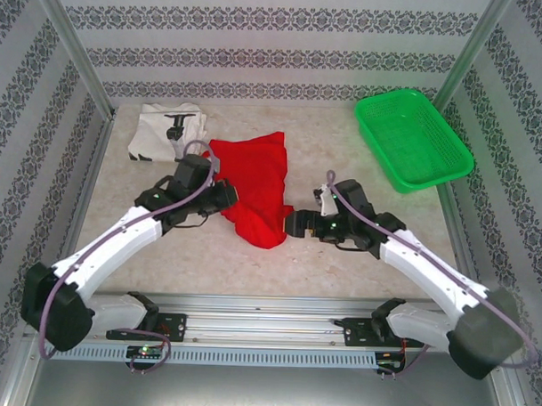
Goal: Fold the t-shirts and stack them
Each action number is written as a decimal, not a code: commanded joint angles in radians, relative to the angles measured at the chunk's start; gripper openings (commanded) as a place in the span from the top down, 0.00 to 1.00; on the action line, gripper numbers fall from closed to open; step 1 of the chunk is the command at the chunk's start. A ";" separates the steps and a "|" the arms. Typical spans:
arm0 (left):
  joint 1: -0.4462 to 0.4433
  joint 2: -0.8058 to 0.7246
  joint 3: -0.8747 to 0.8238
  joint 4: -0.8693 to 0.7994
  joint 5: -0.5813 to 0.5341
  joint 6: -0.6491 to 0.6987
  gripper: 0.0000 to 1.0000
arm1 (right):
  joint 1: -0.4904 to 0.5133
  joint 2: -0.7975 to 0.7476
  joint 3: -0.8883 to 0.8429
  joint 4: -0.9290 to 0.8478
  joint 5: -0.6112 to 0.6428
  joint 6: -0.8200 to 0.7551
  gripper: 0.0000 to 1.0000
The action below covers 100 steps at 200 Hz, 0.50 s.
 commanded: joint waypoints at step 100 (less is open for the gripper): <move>-0.005 -0.054 0.174 -0.147 0.010 0.095 1.00 | 0.109 0.380 0.162 0.164 -0.018 0.081 0.32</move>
